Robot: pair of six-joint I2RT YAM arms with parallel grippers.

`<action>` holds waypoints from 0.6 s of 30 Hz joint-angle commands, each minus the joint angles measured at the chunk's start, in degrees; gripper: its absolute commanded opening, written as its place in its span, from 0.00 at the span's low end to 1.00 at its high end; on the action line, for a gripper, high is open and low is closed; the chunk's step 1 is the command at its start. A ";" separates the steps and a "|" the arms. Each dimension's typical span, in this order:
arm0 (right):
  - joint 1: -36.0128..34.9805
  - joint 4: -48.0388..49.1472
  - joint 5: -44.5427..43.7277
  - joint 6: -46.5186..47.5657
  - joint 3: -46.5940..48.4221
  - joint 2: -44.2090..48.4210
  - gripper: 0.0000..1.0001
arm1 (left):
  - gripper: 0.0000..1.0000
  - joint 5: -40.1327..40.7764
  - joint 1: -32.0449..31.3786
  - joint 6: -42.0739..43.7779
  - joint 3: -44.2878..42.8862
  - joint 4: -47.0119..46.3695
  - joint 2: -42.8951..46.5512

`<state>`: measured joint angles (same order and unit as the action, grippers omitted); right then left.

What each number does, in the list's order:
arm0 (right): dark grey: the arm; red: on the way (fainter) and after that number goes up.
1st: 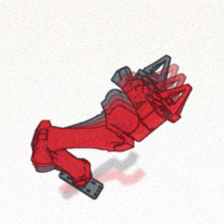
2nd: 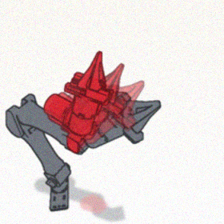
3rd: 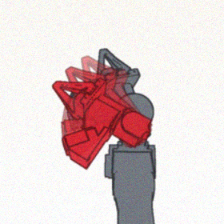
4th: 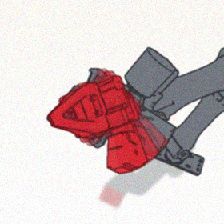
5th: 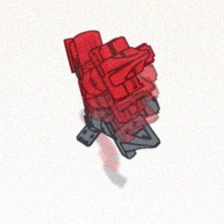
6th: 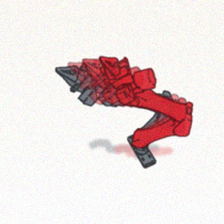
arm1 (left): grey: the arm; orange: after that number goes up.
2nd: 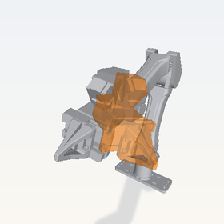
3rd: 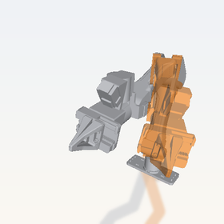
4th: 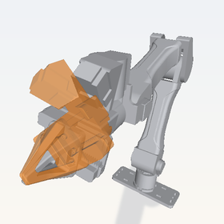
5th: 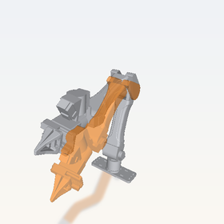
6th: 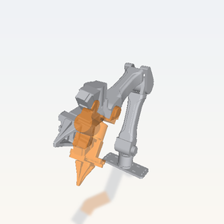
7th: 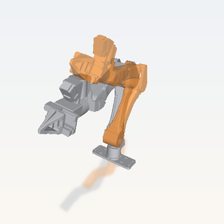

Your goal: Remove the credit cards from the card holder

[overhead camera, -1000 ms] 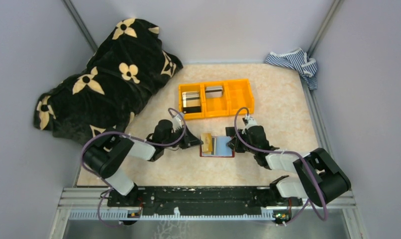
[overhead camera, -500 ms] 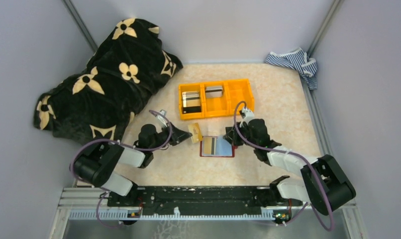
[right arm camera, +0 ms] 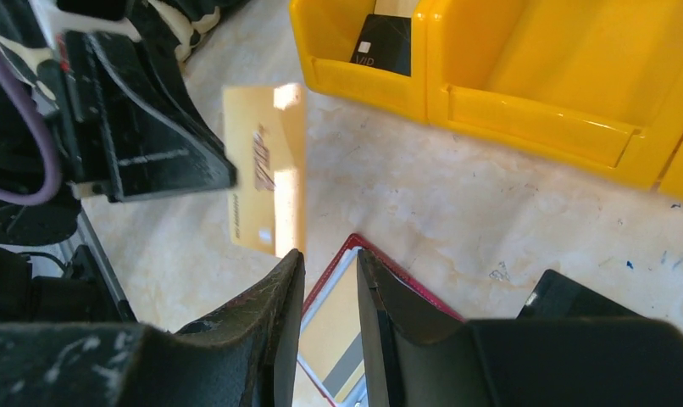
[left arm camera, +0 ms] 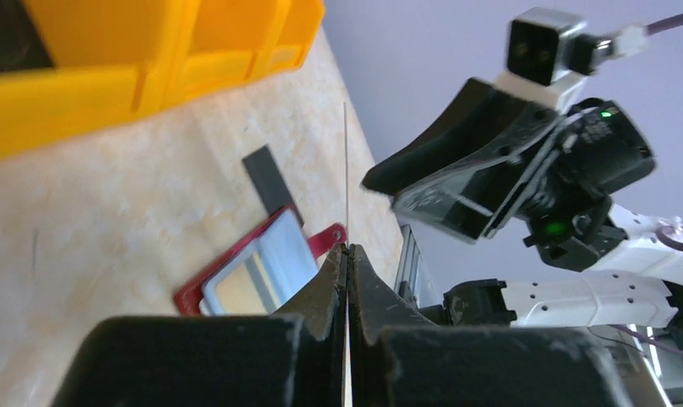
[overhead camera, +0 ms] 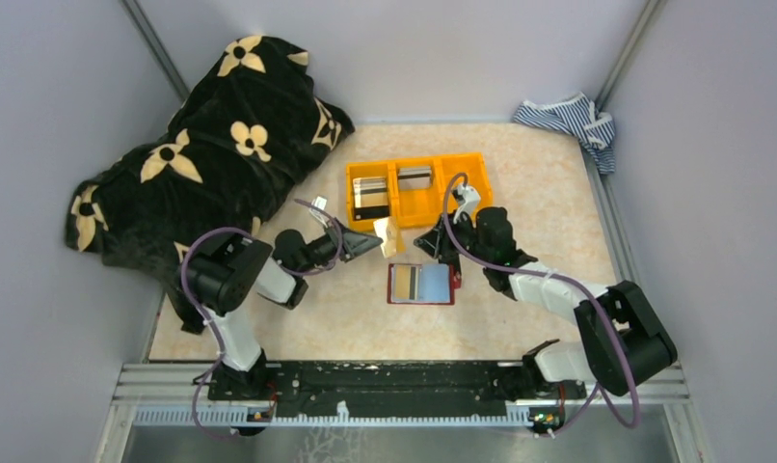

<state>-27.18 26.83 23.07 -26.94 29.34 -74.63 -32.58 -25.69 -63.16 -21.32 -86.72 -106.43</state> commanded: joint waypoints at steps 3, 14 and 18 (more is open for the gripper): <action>0.45 0.81 -1.59 3.13 4.60 0.78 0.30 | 0.00 -6.71 2.31 14.06 -11.45 17.34 10.03; 0.84 -0.81 -6.13 3.93 4.87 1.98 0.30 | 0.00 -6.60 5.05 50.85 -41.93 70.13 10.04; 2.04 -0.40 -9.28 3.75 6.80 -0.72 0.12 | 0.00 -5.23 6.95 55.33 -47.58 76.47 6.42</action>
<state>-26.76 24.97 17.98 -24.12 32.05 -74.26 -39.05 -20.58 -18.46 -64.25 -25.06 -96.40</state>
